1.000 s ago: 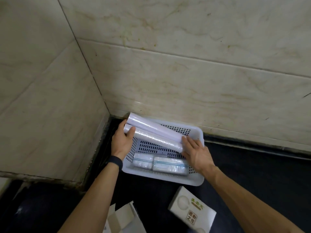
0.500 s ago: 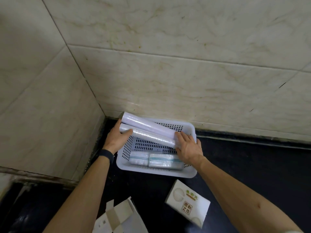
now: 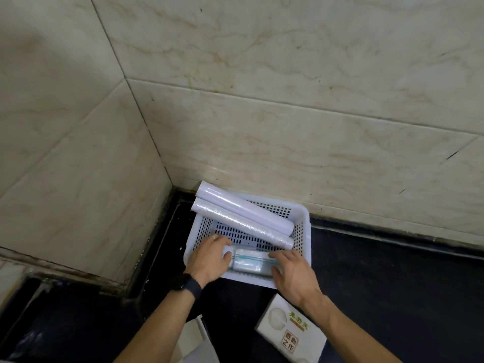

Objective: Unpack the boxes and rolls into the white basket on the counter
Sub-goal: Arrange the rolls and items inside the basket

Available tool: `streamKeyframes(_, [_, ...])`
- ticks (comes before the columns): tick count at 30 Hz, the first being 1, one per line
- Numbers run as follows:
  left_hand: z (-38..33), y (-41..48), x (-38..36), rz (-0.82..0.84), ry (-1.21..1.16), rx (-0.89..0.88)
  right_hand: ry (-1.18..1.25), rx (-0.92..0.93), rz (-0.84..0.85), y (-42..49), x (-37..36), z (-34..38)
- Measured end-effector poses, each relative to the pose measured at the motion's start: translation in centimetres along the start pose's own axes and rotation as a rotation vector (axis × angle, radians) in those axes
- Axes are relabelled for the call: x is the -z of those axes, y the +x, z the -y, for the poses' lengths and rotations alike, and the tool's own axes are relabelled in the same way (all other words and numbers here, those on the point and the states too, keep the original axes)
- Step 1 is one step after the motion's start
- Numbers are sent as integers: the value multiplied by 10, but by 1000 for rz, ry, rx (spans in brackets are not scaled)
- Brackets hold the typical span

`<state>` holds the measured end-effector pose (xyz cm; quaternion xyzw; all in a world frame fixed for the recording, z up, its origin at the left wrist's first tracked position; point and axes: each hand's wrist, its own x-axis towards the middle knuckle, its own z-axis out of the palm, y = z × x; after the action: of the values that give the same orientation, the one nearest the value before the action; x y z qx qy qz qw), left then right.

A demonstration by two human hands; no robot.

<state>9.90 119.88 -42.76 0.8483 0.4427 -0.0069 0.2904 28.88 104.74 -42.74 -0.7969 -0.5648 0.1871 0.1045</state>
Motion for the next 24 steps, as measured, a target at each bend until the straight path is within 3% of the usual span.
streamKeyframes(5, [3,36,-6,258,235,61,47,-173,126,25,2,5])
streamKeyframes(9, [-5,42,-7,246,477,33,-191,-186,321,34,0,9])
streamKeyframes(14, [-13,32,12,214,578,19,-249,-203,339,39,-2,11])
streamKeyframes(20, [-2,-3,71,101,390,-6,-244,-143,328,37,2,10])
streamKeyframes(24, [31,-25,102,5,-40,21,-138,-136,405,50,1,22])
